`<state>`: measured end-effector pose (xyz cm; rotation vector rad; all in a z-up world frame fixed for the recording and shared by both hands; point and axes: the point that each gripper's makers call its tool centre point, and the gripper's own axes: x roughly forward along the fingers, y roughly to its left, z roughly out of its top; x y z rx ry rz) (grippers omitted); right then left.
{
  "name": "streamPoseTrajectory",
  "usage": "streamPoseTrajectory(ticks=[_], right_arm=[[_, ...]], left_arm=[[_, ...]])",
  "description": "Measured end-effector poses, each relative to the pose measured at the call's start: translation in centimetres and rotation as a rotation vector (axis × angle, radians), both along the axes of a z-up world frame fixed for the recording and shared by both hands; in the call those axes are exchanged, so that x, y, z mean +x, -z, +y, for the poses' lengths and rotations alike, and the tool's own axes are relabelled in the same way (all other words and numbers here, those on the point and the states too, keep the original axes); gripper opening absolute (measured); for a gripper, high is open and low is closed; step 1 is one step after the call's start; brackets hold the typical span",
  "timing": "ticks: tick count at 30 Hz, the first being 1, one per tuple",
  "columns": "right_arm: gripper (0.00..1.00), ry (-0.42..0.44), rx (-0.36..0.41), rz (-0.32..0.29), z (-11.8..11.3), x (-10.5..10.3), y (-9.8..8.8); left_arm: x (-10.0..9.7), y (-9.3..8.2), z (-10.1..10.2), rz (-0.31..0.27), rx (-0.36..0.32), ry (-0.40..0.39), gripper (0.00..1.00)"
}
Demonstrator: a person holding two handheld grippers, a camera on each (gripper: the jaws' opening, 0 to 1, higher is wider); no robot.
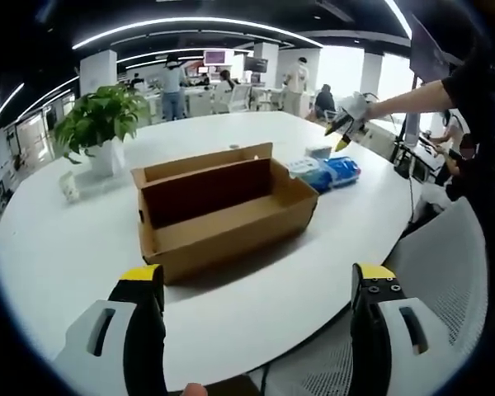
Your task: Operate the shoe box by opening the lid, removing the specified soft item, and placing it in the target area until the item is outside and the box remains undamaged.
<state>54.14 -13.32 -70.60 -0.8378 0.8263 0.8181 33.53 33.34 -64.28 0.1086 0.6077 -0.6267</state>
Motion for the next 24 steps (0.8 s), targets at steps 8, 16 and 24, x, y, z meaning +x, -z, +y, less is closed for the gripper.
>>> streamPoseTrajectory(ticks=[8,16,24], right_arm=[[0.54,0.123,0.108,-0.001,-0.2,-1.6,0.1],[0.59,0.177,0.138,0.013,-0.3,-4.5,1.5],[0.65,0.262,0.190,0.030,-0.3,-6.4,2.8]], left_arm=[[-0.3,0.1,-0.2,-0.001,-0.007,0.009,0.94],[-0.3,0.0,-0.2,-0.003,-0.005,0.019,0.94],[-0.3,-0.2,-0.3,-0.006,-0.005,0.025,0.94]])
